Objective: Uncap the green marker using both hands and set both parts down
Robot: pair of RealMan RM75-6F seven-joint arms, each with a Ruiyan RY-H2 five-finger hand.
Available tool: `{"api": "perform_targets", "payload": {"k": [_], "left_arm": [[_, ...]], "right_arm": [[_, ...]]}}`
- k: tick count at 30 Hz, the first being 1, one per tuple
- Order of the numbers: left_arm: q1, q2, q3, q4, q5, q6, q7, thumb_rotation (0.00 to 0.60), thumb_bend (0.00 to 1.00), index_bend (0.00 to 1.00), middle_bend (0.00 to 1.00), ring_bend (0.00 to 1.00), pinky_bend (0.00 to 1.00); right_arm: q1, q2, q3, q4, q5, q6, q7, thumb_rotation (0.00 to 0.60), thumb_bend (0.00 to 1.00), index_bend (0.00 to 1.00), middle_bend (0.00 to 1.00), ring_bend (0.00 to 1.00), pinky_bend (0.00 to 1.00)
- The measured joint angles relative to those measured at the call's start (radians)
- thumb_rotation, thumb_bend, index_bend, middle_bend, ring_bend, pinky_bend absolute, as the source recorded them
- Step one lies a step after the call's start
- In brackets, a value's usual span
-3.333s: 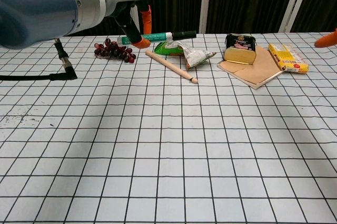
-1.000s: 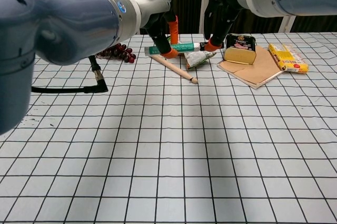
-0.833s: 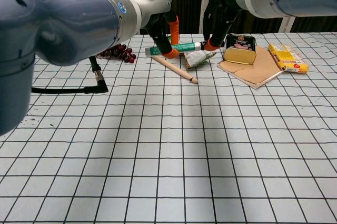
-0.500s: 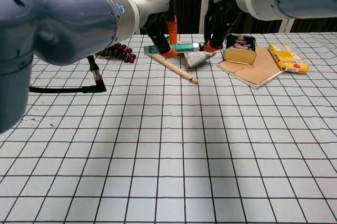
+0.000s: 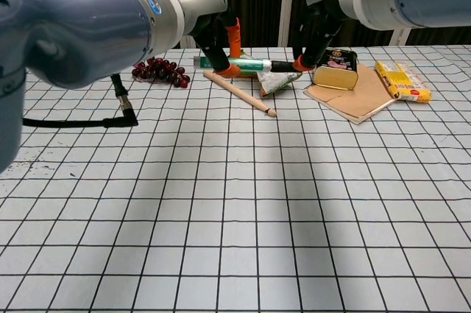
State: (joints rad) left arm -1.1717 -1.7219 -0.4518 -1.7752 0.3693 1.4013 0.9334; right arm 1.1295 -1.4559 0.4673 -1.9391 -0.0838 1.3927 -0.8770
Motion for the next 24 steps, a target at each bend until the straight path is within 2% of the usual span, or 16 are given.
{"api": "perform_targets", "payload": {"k": [9, 11, 15, 18, 24], "left_arm": [[0.052, 0.051, 0.029, -0.034, 0.020, 0.000, -0.036, 0.600, 0.64, 0.68, 0.11, 0.00, 0.00], [0.062, 0.060, 0.034, -0.035, 0.026, -0.006, -0.046, 0.600, 0.64, 0.68, 0.11, 0.00, 0.00], [0.065, 0.064, 0.035, -0.035, 0.031, -0.015, -0.055, 0.600, 0.64, 0.68, 0.11, 0.00, 0.00], [0.061, 0.060, 0.033, -0.035, 0.034, -0.020, -0.057, 0.600, 0.64, 0.68, 0.11, 0.00, 0.00], [0.048, 0.043, 0.029, -0.028, 0.035, -0.024, -0.054, 0.600, 0.64, 0.68, 0.11, 0.00, 0.00]], "right_arm": [[-0.038, 0.037, -0.018, -0.010, 0.000, -0.019, 0.027, 0.600, 0.41, 0.63, 0.00, 0.05, 0.00], [-0.043, 0.043, -0.022, -0.013, 0.001, -0.031, 0.030, 0.600, 0.41, 0.57, 0.00, 0.05, 0.00], [-0.045, 0.059, -0.028, -0.024, 0.012, -0.054, 0.025, 0.600, 0.41, 0.38, 0.00, 0.04, 0.00], [-0.034, 0.065, -0.029, -0.033, 0.029, -0.060, 0.008, 0.600, 0.41, 0.29, 0.00, 0.03, 0.00], [-0.003, 0.056, -0.021, -0.038, 0.034, -0.053, -0.003, 0.600, 0.41, 0.24, 0.00, 0.02, 0.00]]}}
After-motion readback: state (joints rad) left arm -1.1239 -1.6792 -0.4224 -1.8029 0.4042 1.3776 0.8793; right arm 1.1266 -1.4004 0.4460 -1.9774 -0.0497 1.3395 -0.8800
